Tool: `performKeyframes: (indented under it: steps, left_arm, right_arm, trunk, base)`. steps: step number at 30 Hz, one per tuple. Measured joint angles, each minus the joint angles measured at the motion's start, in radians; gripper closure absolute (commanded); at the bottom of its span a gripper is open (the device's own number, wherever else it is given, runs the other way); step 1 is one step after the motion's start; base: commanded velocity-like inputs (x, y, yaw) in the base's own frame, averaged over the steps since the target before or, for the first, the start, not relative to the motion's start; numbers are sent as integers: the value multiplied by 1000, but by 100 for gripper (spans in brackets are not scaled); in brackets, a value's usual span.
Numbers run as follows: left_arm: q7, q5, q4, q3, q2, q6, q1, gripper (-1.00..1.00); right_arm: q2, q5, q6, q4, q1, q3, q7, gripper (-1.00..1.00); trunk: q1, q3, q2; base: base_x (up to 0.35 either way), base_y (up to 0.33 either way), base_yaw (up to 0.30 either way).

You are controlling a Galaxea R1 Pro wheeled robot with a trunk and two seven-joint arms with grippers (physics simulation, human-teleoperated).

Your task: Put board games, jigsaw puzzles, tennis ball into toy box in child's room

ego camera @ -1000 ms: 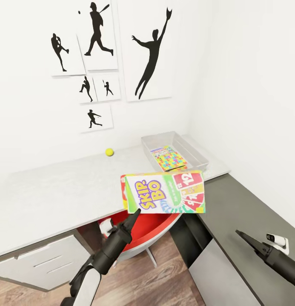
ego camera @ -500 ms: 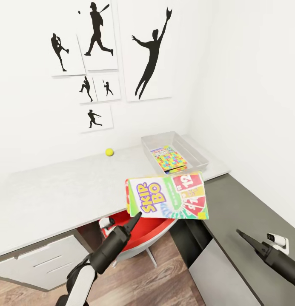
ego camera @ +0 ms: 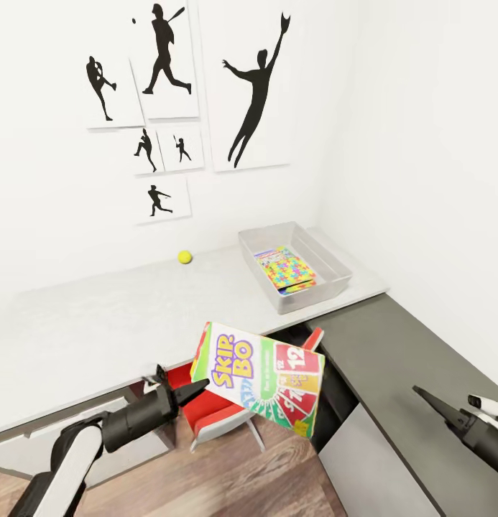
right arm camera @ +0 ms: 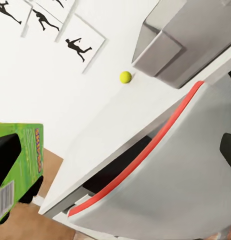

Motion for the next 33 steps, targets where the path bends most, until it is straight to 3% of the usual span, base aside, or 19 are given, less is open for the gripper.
performKeyframes:
  steps: [6, 13, 18, 21, 24, 26, 30, 33]
  left_arm:
    - [-54, 4, 0, 64, 21, 38, -4, 100]
    - [-113, 6, -3, 83, 25, 49, 3, 100]
    - [-242, 9, -3, 88, 23, 49, 7, 100]
    - [-305, -8, -3, 93, 43, 71, 7, 100]
    - [-282, -17, -3, 95, 102, 102, 8, 100]
    - [-247, -15, -3, 95, 121, 112, 8, 100]
    - [-201, -7, -3, 89, 136, 122, 10, 100]
    - [-195, -1, -3, 90, 133, 123, 11, 100]
  right_arm:
    - [3, -11, -3, 5, 1, -1, 66, -100]
    - [16, -13, -7, 10, 0, -2, 145, -100]
    - [12, -11, 2, 9, 0, -2, 163, -100]
    - [8, -6, 32, 6, 0, -1, 165, -100]
    - [10, -1, 59, 1, 0, -1, 162, -100]
    - [14, 2, 67, 0, 0, -1, 160, -100]
    - [17, 4, 73, -1, 0, -1, 148, -100]
    - [18, 5, 75, -1, 0, -1, 138, -100]
  trunk:
    - [0, 0, 0]
    - [0, 0, 0]
    - [0, 0, 0]
    - [0, 0, 0]
    - [0, 0, 0]
    - [0, 0, 0]
    - [0, 0, 0]
    - [0, 0, 0]
  base:
    - [0, 0, 0]
    - [0, 0, 0]
    - [0, 0, 0]
    - [0, 0, 0]
    - [0, 0, 0]
    - [0, 0, 0]
    - [0, 0, 0]
    - [0, 0, 0]
